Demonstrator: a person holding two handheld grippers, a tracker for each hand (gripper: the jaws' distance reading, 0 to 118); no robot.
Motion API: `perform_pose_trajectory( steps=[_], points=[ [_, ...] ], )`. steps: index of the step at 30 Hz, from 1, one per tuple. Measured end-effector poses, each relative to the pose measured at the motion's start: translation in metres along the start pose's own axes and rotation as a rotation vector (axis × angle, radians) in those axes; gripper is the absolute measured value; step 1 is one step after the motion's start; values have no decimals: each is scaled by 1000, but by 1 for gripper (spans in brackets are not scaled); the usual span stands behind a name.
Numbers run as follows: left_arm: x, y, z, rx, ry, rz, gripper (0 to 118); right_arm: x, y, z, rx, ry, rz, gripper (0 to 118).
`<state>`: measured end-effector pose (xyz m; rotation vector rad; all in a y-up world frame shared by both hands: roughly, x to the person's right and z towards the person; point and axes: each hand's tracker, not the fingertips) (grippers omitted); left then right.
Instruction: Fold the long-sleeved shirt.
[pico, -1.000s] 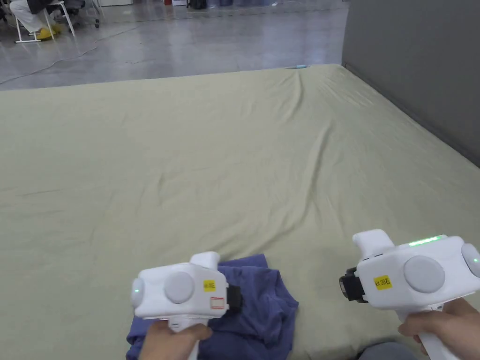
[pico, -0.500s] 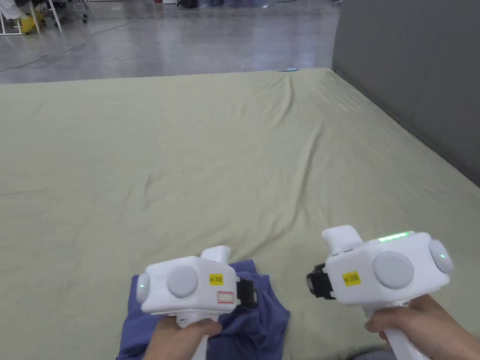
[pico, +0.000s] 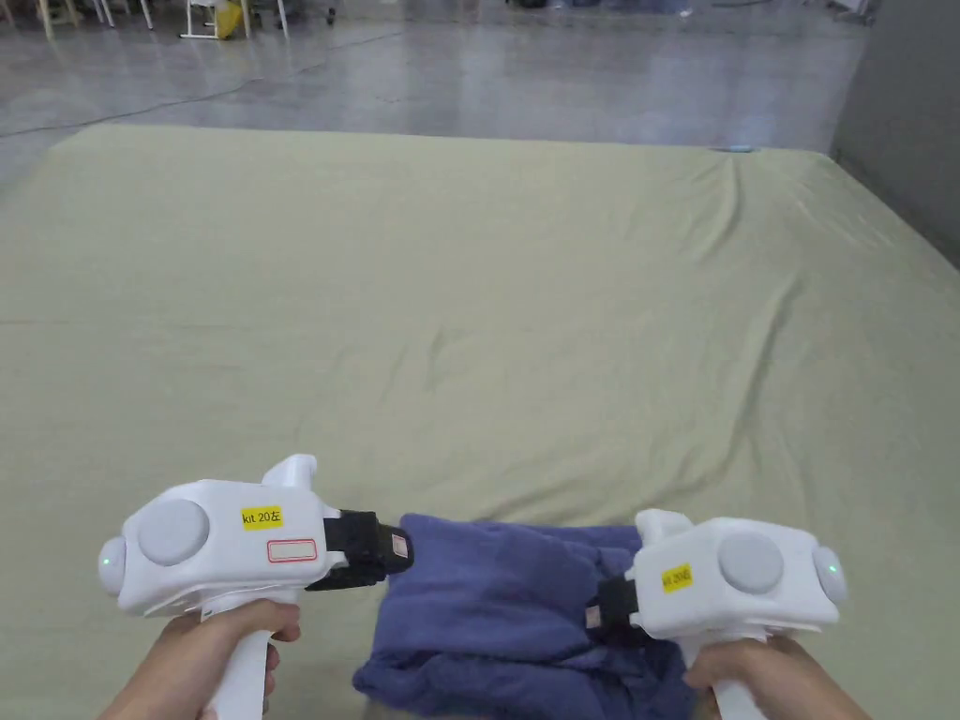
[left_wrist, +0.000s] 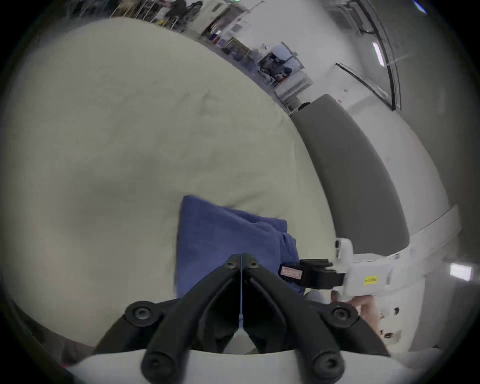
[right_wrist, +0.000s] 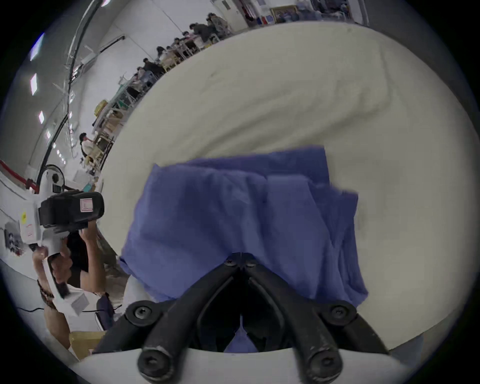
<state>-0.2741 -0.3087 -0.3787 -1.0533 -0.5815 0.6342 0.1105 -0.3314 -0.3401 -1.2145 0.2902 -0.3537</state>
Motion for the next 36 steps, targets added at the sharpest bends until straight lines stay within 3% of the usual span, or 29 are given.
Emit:
perform_pose_trajectory(
  steps=[1, 2, 4, 5, 6, 11, 16, 19, 20, 21, 22, 27, 32, 36],
  points=[
    [-4, -3, 0, 6, -15, 25, 0, 8, -3, 0, 5, 11, -20, 0],
    [-9, -4, 0, 8, -13, 34, 13, 14, -5, 3, 28, 34, -41, 0],
    [-20, -7, -6, 6, -6, 50, 69, 25, -4, 6, 32, 31, -65, 0],
    [-31, -5, -15, -3, 1, 65, 90, 27, -3, 6, 35, 24, -69, 0],
    [-37, -6, -20, -14, 3, 83, 100, 29, -3, 6, 36, 29, -69, 0],
    [-51, -11, -55, -44, -58, 159, 101, 22, -5, 2, 39, 20, -48, 0],
    [-41, -12, -85, -117, -297, 242, 96, 22, -4, 0, 41, 19, -61, 0],
    [-32, -21, -104, -103, -231, 195, 95, 22, -4, 0, 43, 18, -61, 0],
    [-28, -19, -106, -98, -248, 170, 84, 22, -5, 0, 44, 18, -61, 0],
    [-25, -17, -105, -105, -223, 160, 34, 22, -5, 1, 45, 18, -63, 0],
    [-22, -15, -102, -96, -179, 135, 5, 22, -5, 2, 45, 19, -66, 0],
    [-9, -12, -82, -78, -139, 28, 5, 3, 0, 10, 42, -9, -81, 0],
    [-13, 20, -37, -23, -164, 10, 4, -62, 27, 33, 212, 12, 37, 0],
    [-37, 58, 34, 60, -102, -76, 3, -148, 59, 37, 386, -38, 211, 0]
  ],
)
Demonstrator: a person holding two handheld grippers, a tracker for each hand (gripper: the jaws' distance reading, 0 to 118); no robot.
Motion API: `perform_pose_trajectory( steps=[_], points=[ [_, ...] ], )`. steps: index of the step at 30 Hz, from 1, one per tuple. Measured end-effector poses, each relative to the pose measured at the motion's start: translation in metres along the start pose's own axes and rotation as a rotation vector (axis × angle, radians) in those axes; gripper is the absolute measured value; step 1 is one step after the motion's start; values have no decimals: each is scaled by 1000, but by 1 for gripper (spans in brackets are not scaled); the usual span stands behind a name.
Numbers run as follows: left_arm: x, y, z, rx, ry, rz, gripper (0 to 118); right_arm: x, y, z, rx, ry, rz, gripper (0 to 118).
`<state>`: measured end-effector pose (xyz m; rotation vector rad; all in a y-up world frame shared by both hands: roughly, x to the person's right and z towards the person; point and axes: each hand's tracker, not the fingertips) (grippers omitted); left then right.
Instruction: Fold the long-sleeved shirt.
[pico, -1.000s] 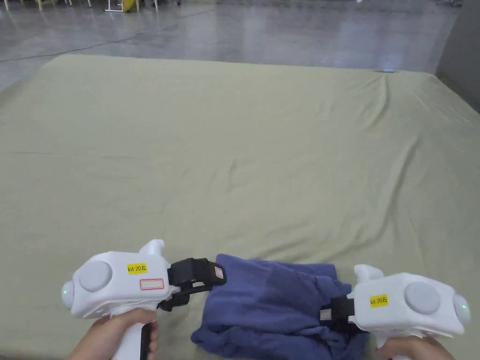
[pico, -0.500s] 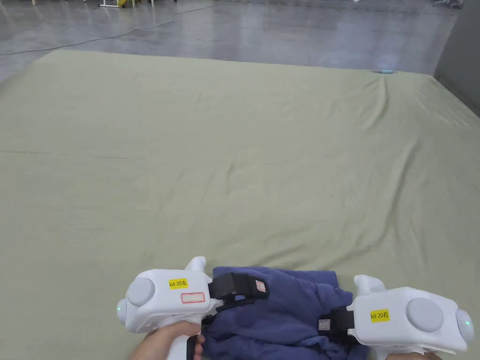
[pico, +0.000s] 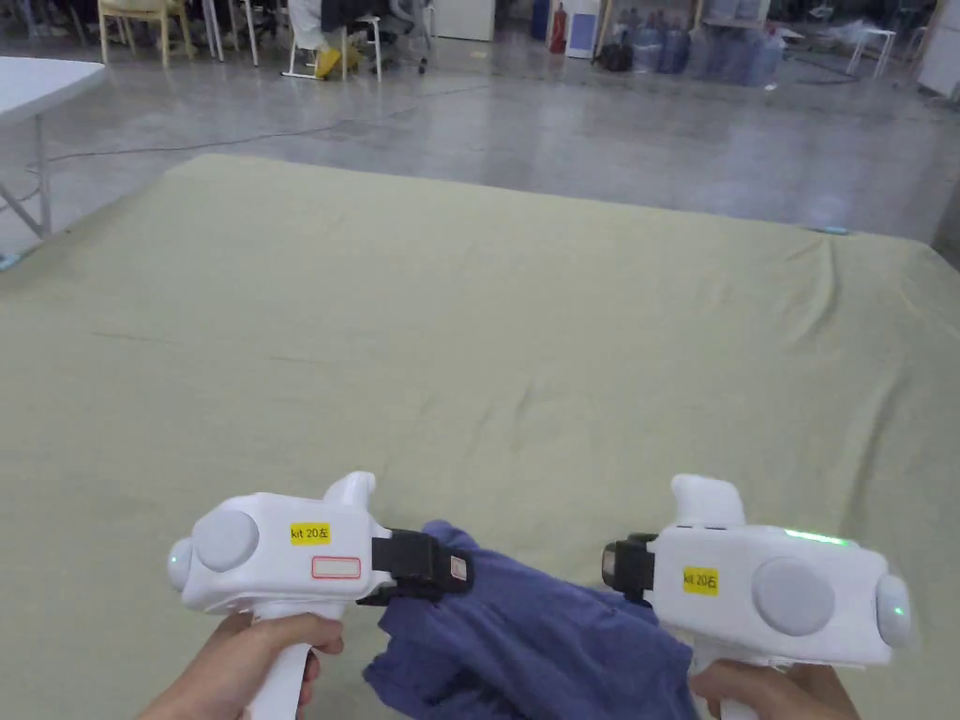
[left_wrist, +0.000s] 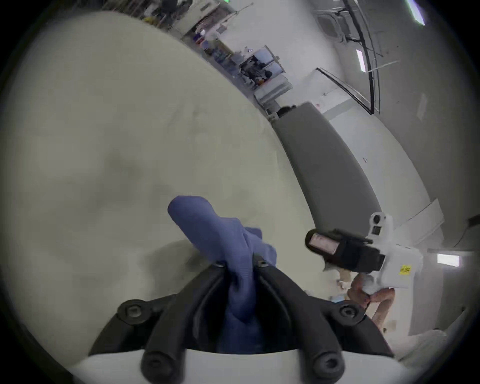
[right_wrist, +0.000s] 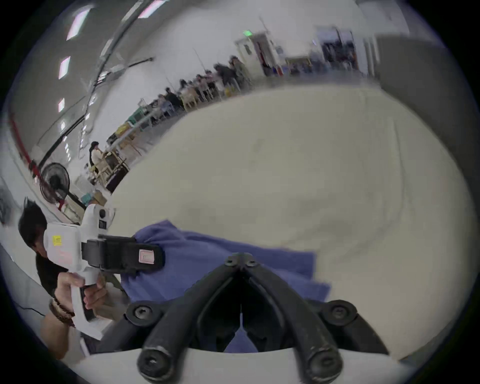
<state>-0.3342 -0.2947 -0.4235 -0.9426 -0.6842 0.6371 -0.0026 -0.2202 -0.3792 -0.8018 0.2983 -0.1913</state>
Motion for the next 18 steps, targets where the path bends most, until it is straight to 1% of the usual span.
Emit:
perform_pose_trajectory(
  steps=[1, 2, 4, 5, 7, 8, 9, 10, 12, 14, 15, 16, 17, 18],
  points=[
    [-11, 11, 24, 21, 23, -4, 3, -22, 9, -6, 32, 6, 43, 0],
    [-21, 21, 44, 11, 14, -3, 3, -41, 16, -13, 53, 14, 69, 0],
    [-48, 41, 96, 71, 95, -43, 3, -90, 30, -40, 86, 50, 117, 0],
    [-52, 43, 118, 69, 100, -40, 3, -110, 33, -51, 94, 67, 138, 0],
    [-84, 55, 162, 105, 151, -45, 3, -156, 36, -80, 93, 96, 195, 0],
    [-103, 61, 183, 110, 175, -24, 3, -177, 38, -100, 96, 116, 220, 0],
    [-144, 68, 200, 129, 211, -16, 3, -201, 35, -118, 96, 143, 242, 0],
    [-162, 71, 214, 139, 253, -6, 3, -219, 31, -133, 99, 153, 253, 0],
    [-198, 70, 238, 132, 319, 0, 3, -248, 22, -171, 83, 157, 242, 0],
    [-225, 67, 244, 131, 351, 71, 4, -268, 10, -193, 42, 182, 236, 0],
    [-234, 64, 244, 129, 368, 89, 12, -274, 6, -202, 20, 187, 241, 0],
    [-238, 61, 241, 126, 364, 72, 31, -276, 0, -211, 11, 183, 250, 0],
    [-245, 60, 239, 136, 365, 73, 67, -277, -3, -216, 2, 177, 259, 0],
    [-246, 59, 239, 145, 377, 76, 110, -276, -5, -220, -4, 169, 258, 0]
  ],
)
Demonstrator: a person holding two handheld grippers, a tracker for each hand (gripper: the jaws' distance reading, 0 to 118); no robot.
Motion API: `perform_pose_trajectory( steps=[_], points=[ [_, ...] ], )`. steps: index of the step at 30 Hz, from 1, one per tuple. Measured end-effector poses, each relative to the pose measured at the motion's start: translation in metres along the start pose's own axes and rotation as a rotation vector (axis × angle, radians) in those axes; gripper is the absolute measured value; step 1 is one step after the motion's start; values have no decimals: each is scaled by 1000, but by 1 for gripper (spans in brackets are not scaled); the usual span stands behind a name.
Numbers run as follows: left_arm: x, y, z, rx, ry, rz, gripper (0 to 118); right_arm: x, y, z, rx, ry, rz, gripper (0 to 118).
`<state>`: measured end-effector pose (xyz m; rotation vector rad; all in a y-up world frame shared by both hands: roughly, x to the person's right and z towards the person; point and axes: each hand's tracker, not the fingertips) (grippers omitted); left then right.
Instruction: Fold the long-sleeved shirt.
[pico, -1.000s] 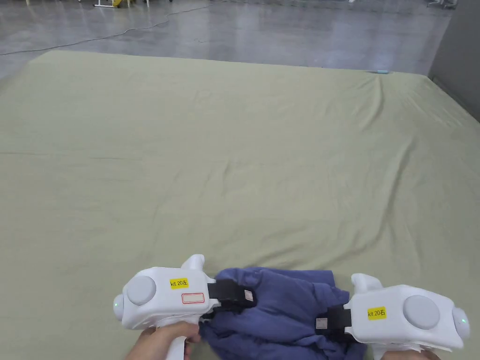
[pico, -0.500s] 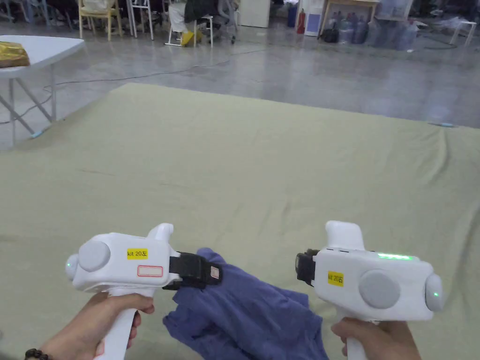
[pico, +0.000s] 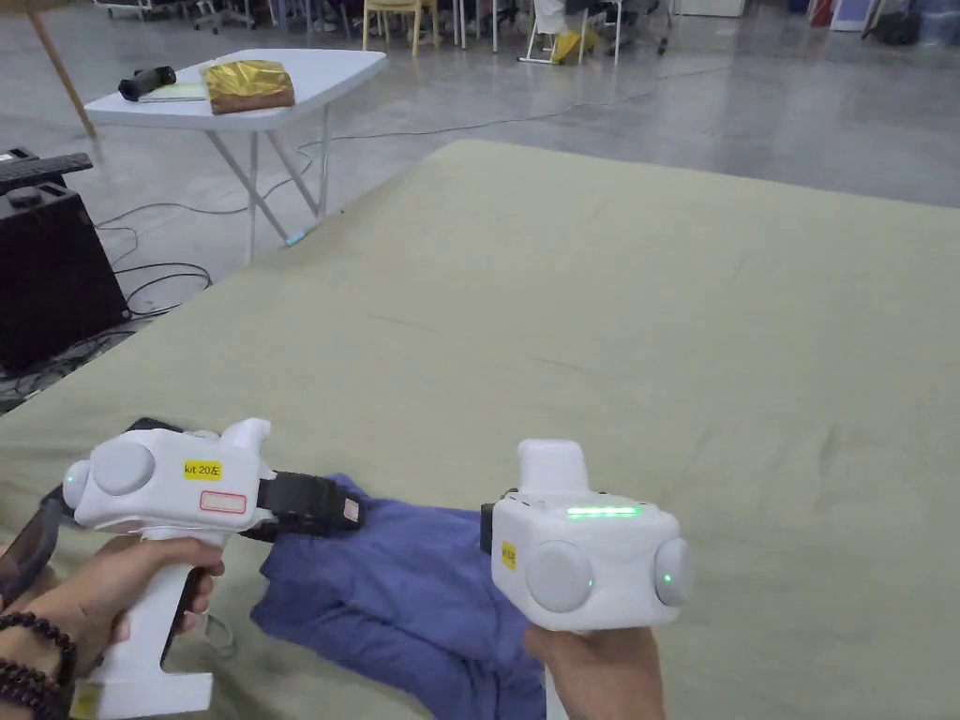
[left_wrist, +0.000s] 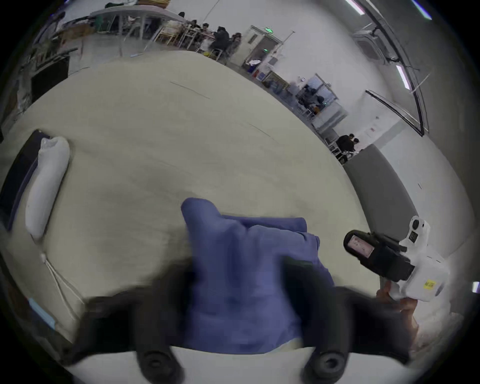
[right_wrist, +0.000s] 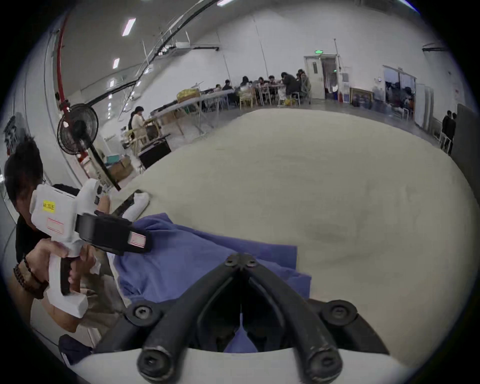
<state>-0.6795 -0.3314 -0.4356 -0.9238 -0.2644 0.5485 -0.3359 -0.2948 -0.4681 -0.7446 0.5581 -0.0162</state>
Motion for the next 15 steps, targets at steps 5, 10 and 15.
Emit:
perform_pose_trajectory(
  steps=[5, 10, 15],
  points=[
    [32, 12, 24, 108, 42, -29, 118, 26, -1, 10, -27, 15, -48, 0],
    [94, 18, 46, 172, -56, -97, 114, 62, 8, 89, 92, -4, -49, 0],
    [238, -30, 34, 291, -94, -293, 0, 119, 8, 185, 208, -120, -57, 0]
  ],
)
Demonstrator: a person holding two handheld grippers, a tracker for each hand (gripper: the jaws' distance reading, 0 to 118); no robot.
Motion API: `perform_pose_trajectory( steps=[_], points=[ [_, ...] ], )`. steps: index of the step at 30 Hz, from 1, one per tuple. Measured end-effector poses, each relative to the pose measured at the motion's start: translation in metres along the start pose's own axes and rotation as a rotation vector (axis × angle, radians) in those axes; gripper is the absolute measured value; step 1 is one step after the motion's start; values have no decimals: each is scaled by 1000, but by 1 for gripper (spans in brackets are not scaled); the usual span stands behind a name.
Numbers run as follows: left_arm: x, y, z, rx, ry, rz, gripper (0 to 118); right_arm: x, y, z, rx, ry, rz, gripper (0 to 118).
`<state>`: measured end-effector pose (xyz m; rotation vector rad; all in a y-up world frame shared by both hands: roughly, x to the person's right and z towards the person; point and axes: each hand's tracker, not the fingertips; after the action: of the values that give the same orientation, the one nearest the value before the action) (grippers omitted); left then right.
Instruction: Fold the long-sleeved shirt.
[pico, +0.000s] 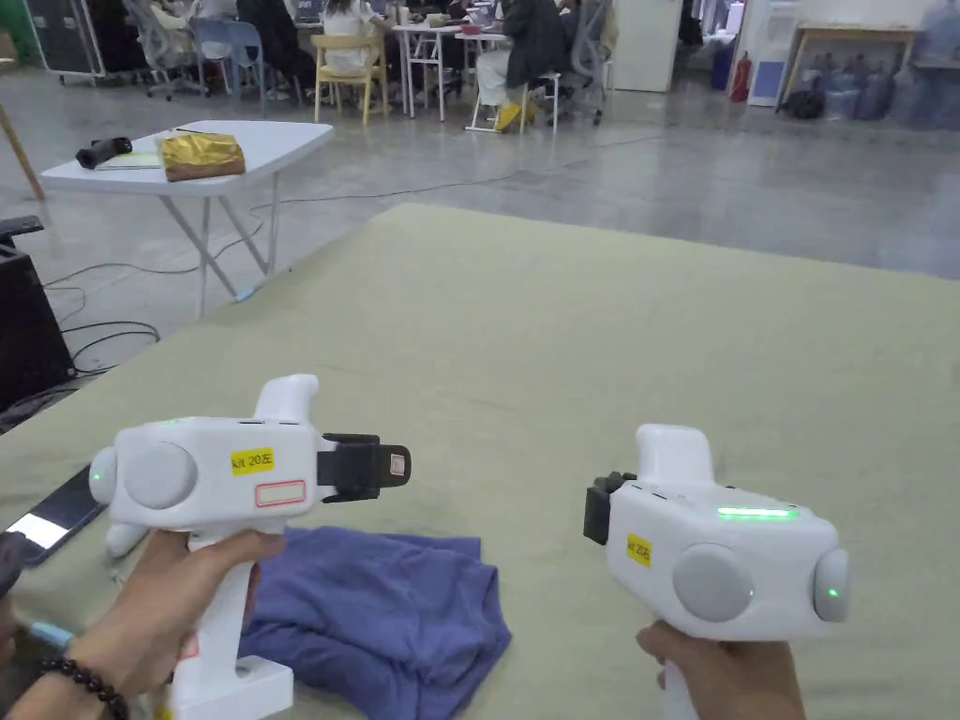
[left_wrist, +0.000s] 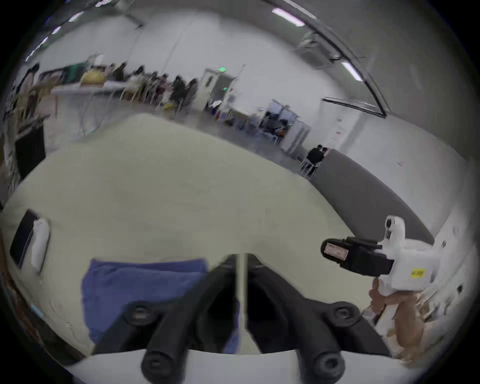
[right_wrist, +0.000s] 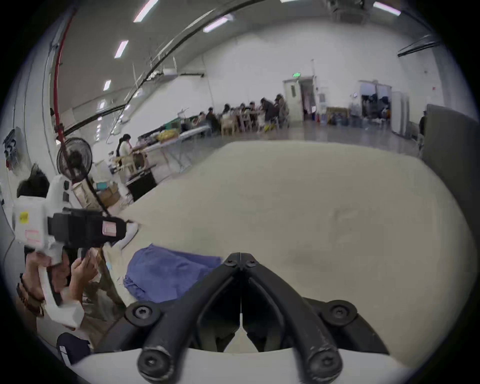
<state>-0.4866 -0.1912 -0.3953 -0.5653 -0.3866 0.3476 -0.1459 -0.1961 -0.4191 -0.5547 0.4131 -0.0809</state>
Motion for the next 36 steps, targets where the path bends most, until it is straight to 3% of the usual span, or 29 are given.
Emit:
perform_pose_trajectory(
  steps=[1, 4, 9, 11, 14, 17, 20, 23, 27, 36],
  points=[
    [26, -4, -7, 8, 13, -34, 0, 14, 2, 15, 17, -32, -6, 0],
    [107, -14, -33, 24, -147, -61, 0, 60, 9, 67, 73, -100, -30, 0],
    [226, -6, -51, 203, -40, -248, 0, 126, 27, 161, 195, -244, -68, 0],
    [263, -4, -51, 336, 78, -323, 0, 147, 32, 192, 259, -317, -61, 0],
    [297, -7, -51, 484, 142, -334, 0, 173, 28, 231, 357, -432, -50, 0],
    [314, -25, -53, 564, 228, -347, 0, 187, 14, 257, 445, -536, -12, 0],
    [314, -54, -53, 560, 157, -307, 0, 192, -11, 276, 521, -578, 2, 0],
    [317, -88, -47, 589, 199, -365, 0, 194, -36, 283, 568, -652, 37, 0],
    [314, -111, -43, 566, 197, -358, 0, 197, -61, 283, 577, -685, 66, 0],
    [306, -141, -59, 489, 228, -365, 0, 198, -106, 273, 525, -675, 25, 0]
  ],
)
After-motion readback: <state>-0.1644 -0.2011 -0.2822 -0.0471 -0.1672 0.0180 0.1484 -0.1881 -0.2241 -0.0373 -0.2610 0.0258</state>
